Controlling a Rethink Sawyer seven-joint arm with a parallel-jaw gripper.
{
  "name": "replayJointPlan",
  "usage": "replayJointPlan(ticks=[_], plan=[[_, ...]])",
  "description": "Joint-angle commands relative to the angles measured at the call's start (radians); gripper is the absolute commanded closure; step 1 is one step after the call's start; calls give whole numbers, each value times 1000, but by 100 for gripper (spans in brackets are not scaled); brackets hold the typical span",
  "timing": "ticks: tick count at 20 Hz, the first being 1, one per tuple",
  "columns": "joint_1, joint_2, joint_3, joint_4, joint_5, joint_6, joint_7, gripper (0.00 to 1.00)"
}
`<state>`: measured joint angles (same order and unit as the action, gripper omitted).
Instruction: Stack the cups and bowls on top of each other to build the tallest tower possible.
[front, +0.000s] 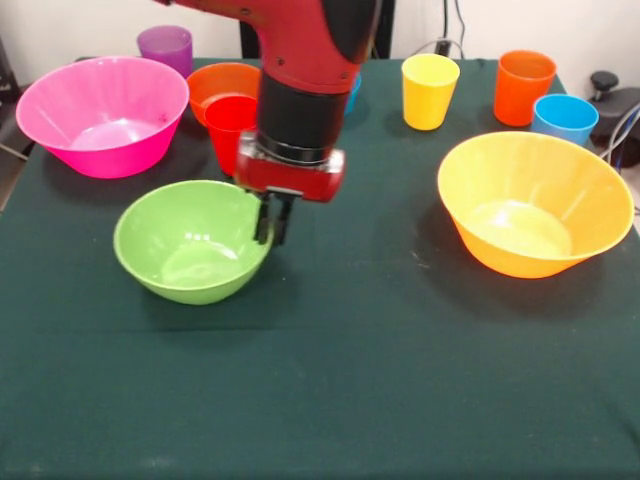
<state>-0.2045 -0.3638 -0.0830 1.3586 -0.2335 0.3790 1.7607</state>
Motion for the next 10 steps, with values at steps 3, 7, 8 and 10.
replayJointPlan(ticks=[3, 7, 8, 10], plan=[[83, 67, 63, 92, 71, -14, 229, 100], [99, 67, 57, 98, 96, -15, 243, 100], [101, 66, 57, 103, 100, -18, 246, 100], [99, 66, 62, 110, 103, -29, 245, 100]])
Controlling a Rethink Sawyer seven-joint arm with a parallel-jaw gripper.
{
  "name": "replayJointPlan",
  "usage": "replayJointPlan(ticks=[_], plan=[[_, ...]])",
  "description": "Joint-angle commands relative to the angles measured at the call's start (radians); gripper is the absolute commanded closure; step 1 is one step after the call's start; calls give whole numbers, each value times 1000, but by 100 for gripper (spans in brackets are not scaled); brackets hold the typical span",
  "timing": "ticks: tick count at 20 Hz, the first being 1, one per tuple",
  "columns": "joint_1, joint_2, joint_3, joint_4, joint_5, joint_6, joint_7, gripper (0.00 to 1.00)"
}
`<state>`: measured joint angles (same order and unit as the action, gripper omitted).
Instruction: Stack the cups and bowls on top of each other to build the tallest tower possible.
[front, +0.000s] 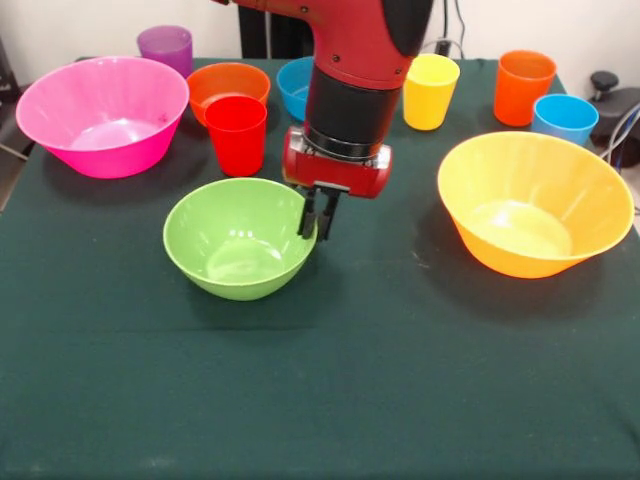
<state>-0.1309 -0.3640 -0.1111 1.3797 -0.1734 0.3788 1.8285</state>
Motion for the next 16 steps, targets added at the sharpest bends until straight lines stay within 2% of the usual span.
replayJointPlan(ticks=[1, 7, 16], plan=[[20, 67, 96, 92, 44, -33, 173, 100], [14, 64, 106, 104, 54, -31, 166, 100], [19, 58, 123, 132, 114, -23, 196, 100]])
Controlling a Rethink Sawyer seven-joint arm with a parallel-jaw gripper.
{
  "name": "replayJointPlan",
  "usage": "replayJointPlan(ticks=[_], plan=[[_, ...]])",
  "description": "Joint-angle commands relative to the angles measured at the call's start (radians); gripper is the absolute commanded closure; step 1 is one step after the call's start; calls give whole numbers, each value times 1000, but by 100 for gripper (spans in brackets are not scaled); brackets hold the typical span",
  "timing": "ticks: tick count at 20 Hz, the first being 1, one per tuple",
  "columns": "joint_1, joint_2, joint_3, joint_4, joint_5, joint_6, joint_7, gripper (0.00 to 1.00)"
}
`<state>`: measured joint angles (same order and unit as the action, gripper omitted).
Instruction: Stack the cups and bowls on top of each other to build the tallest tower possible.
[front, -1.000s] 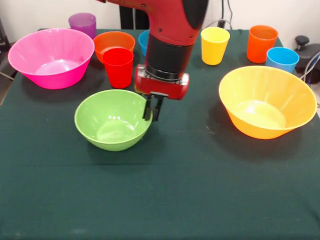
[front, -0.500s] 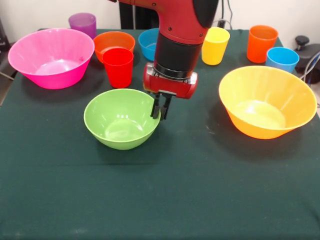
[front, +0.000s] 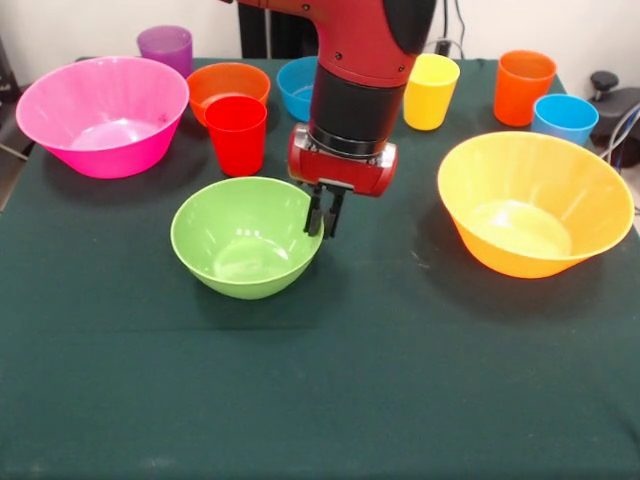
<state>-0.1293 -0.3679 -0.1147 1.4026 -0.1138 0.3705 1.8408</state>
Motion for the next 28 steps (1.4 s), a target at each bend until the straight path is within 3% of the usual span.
replayJointPlan(ticks=[1, 13, 22, 28], plan=[[19, 61, 128, 112, 64, -12, 186, 100], [66, 65, 95, 97, 143, 16, 200, 100], [111, 75, 46, 105, 129, -71, 211, 100], [96, 74, 52, 107, 124, -75, 180, 100]])
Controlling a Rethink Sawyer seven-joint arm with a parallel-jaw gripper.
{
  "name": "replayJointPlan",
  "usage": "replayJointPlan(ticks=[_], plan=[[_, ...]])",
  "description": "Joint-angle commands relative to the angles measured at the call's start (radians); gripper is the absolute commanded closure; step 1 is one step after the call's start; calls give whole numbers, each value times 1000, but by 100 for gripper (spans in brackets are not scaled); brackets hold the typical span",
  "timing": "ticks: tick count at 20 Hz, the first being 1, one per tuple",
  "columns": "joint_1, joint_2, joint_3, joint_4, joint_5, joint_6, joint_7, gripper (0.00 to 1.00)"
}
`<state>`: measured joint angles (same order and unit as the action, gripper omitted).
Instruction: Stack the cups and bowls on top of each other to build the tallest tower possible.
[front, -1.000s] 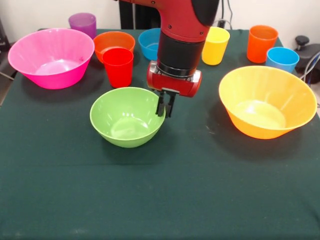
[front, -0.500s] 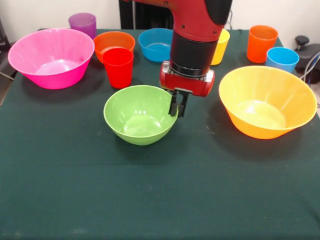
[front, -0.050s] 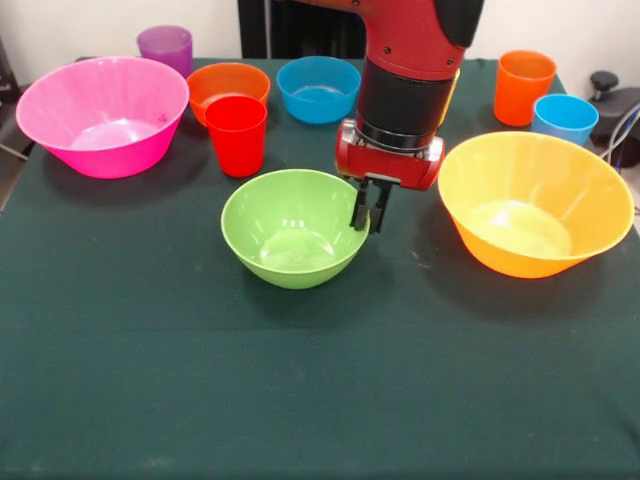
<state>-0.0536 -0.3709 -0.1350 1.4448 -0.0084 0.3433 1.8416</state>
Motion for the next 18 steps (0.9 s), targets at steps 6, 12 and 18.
replayJointPlan(ticks=[6, 12, 18], plan=[[17, 78, 73, 69, 21, -60, 177, 100], [1, 83, 84, 75, 12, -79, 160, 100], [-4, 85, 85, 77, 7, -83, 150, 100]])
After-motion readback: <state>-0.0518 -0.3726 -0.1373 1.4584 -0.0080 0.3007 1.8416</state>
